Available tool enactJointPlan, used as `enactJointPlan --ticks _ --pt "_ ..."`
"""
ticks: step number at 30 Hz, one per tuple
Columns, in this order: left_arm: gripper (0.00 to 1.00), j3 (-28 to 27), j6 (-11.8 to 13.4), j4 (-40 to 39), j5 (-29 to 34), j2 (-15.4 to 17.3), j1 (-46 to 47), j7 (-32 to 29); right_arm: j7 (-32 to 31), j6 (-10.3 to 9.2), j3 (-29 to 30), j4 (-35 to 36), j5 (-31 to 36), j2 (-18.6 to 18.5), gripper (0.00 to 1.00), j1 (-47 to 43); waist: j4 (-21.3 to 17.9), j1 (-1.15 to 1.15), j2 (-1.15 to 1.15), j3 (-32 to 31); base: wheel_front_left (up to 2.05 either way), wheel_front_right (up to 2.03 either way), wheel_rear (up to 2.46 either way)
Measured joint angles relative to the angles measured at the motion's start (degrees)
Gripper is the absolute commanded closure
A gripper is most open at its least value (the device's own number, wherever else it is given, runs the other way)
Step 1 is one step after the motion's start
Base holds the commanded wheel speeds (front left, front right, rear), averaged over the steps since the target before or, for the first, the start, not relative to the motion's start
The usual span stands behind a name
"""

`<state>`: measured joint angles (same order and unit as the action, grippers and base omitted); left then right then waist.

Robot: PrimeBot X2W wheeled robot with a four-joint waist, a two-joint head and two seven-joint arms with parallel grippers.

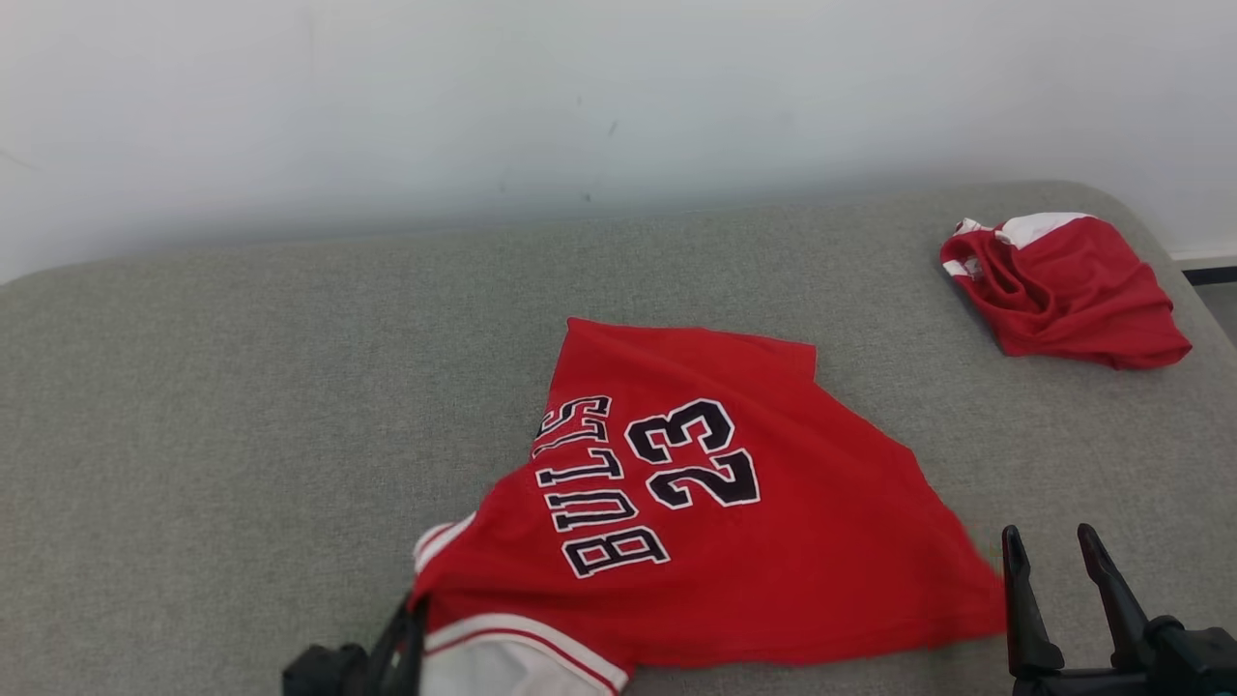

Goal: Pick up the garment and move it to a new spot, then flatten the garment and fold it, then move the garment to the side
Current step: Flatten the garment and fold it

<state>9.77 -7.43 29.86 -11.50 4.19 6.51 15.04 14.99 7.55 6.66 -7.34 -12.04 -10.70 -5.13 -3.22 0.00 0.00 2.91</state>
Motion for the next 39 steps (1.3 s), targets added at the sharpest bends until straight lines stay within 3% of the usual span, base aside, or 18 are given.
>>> enactJointPlan --ticks 10,17,18,19,20,32,39 --pt "1.00 -3.2 -0.1 -7.1 3.4 5.4 4.6 0.0 0.0 0.00 -0.4 0.2 0.5 0.6 0.00 1.3 0.1 0.00 0.00 0.4 0.00 0.00 0.00" --pt "1.00 -4.6 0.9 -2.6 4.5 6.3 5.2 0.0 0.0 0.00 -0.9 -0.6 0.5 1.1 0.00 2.3 -1.1 0.00 0.00 1.1 0.00 0.00 0.00" --pt "0.89 -4.7 1.0 -1.9 4.6 6.2 5.1 0.0 0.0 0.00 -1.0 -0.8 0.5 1.1 0.00 2.3 -1.2 0.00 0.00 1.2 0.00 0.00 0.00" --pt "0.07 -5.1 1.3 -1.8 4.3 5.9 5.2 0.0 0.0 0.00 -1.0 -0.9 0.5 1.1 0.00 2.3 -1.4 0.00 0.00 1.2 0.00 0.00 0.00" --pt "0.00 -5.4 1.4 -1.7 4.3 5.7 5.2 0.0 0.0 0.00 -1.0 -1.0 0.5 1.2 0.00 2.5 -1.5 0.00 0.00 1.2 0.00 0.00 0.00" --pt "0.00 -8.3 1.9 -7.5 3.4 2.0 -1.9 0.0 0.0 0.00 -0.4 -1.9 0.2 1.4 0.00 0.0 -0.5 0.00 0.00 -0.9 0.00 0.00 0.00" --pt "0.00 -9.0 1.4 -6.2 2.6 1.1 -6.7 0.0 0.0 0.00 -3.3 -5.2 -0.6 1.1 0.00 -3.1 0.3 0.00 0.00 -1.7 0.00 0.00 0.00"
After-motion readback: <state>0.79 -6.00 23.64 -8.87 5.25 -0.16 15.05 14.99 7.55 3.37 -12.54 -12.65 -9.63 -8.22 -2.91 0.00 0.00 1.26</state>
